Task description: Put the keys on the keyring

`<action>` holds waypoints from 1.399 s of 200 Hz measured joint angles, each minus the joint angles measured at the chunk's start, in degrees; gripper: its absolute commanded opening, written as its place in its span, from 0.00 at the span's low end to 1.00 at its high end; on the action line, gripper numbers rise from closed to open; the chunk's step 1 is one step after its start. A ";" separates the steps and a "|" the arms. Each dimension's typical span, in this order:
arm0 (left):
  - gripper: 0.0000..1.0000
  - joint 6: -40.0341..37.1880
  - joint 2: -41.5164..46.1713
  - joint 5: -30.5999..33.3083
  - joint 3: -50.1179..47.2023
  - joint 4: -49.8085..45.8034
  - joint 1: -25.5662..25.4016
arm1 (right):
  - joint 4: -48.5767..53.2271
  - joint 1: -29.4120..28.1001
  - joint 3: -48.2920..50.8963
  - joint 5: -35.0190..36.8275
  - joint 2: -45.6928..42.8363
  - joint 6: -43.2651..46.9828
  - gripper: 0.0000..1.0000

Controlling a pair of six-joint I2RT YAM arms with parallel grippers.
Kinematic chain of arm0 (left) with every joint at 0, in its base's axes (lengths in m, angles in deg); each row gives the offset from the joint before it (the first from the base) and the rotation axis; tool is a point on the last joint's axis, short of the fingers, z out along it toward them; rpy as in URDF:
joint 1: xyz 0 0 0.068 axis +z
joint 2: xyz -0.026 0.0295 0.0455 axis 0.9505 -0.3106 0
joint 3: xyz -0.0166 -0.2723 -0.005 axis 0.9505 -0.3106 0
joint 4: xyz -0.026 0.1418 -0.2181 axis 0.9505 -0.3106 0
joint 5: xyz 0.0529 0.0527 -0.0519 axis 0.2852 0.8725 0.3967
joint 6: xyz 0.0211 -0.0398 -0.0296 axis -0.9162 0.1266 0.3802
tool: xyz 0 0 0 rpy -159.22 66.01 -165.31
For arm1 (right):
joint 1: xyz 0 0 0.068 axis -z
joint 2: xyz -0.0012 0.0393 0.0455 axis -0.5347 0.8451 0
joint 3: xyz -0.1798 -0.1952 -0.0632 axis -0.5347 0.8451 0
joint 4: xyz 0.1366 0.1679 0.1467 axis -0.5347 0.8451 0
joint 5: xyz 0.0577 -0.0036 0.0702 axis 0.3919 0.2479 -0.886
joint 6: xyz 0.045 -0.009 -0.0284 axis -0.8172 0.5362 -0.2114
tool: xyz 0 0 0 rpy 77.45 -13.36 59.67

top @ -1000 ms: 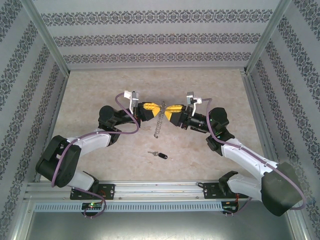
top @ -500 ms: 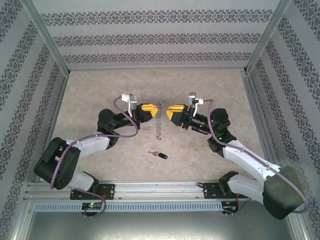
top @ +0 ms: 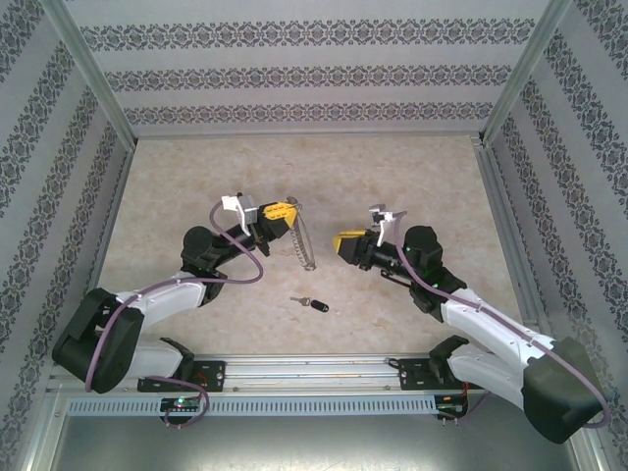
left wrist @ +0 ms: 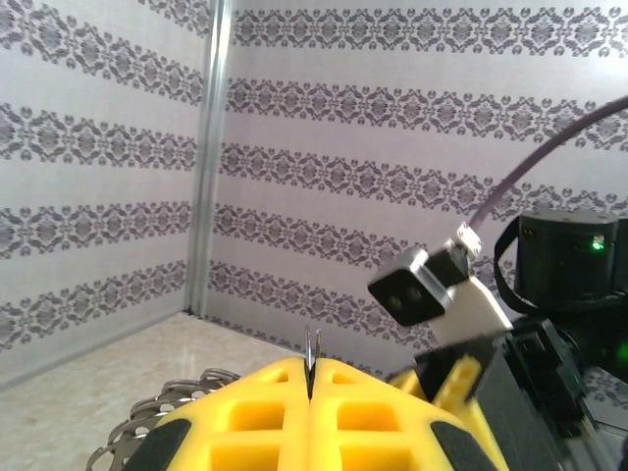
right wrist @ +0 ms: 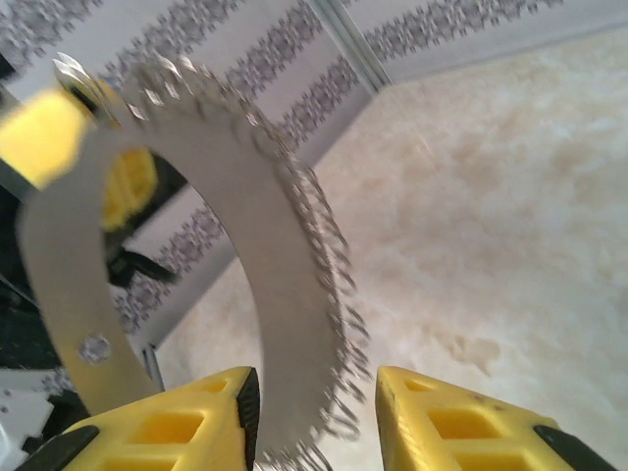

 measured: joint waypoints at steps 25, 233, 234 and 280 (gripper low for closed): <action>0.00 -1.09 1.20 2.84 -1.36 0.02 0.00 | 3.58 -3.89 0.98 3.21 1.18 2.16 0.38; 0.00 8.68 -0.24 -14.29 6.45 -5.09 0.00 | -4.20 3.67 -11.65 -14.14 0.79 2.95 0.34; 0.00 8.76 -0.31 -14.36 6.47 -5.07 0.00 | -4.24 3.69 -11.65 -14.27 0.79 2.91 0.34; 0.00 13.51 -3.19 -16.94 8.35 -3.91 0.00 | -7.56 0.87 -12.00 -17.09 1.73 2.32 0.34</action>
